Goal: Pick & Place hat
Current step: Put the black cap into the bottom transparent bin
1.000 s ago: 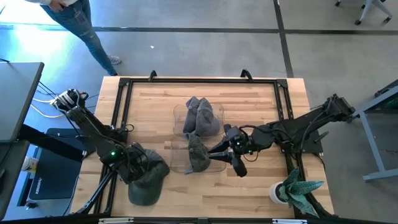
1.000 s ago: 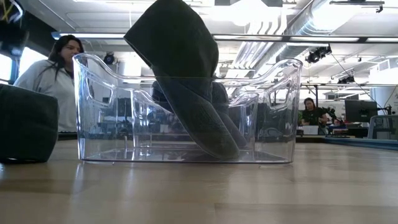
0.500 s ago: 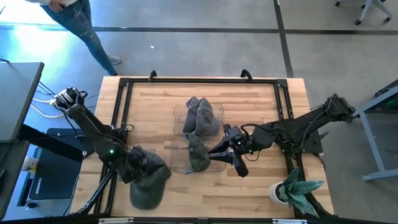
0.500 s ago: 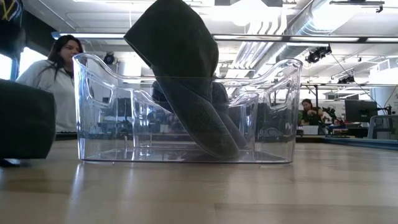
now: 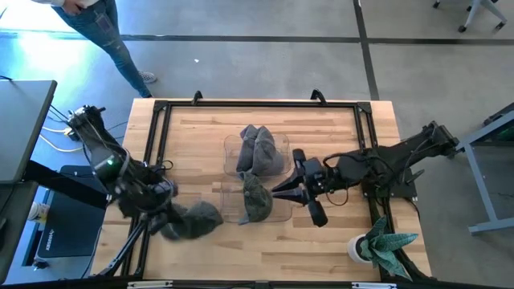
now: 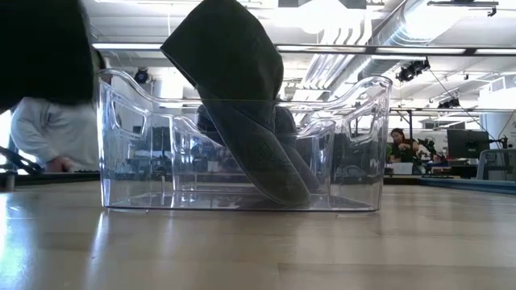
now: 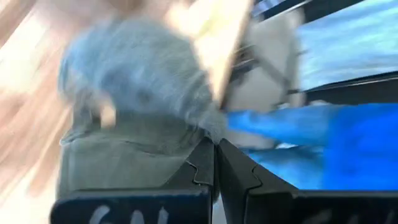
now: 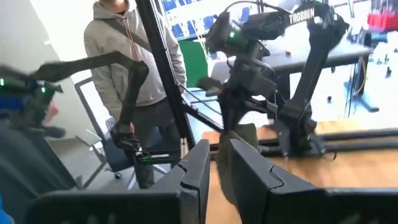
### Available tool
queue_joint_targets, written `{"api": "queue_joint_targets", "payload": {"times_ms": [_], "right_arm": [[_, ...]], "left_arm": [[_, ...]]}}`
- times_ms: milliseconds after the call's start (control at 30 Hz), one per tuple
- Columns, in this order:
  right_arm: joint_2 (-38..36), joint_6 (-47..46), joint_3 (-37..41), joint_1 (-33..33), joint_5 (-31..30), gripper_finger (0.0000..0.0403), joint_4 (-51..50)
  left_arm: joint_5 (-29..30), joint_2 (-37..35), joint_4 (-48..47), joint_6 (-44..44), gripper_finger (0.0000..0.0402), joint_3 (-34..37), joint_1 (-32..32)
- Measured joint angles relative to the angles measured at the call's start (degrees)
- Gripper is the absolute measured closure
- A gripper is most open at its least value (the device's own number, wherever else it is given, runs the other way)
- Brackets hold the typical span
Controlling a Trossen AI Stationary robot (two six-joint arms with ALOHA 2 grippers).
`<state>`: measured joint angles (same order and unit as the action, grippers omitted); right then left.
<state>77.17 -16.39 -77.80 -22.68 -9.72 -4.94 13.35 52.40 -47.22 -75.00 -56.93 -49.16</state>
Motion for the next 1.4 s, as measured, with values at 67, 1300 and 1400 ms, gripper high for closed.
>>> {"api": "queue_joint_targets", "payload": {"times_ms": [67, 1300, 1400], "right_arm": [[-0.02, 1.93, -0.99, 0.14, -0.06, 0.0346, -0.36], [25.91, 10.43, -27.5, 10.62, 21.14, 0.0149, -14.94], [27.32, 10.45, -27.28, 10.51, 23.0, 0.0149, -14.73]], "left_arm": [[1.74, -0.32, 1.97, 3.08, 0.04, -2.95, -0.01], [23.67, 4.6, 27.77, 35.87, 0.0401, -12.81, 0.01], [25.84, 4.61, 27.8, 36.96, 0.0401, -12.81, 0.01]]}}
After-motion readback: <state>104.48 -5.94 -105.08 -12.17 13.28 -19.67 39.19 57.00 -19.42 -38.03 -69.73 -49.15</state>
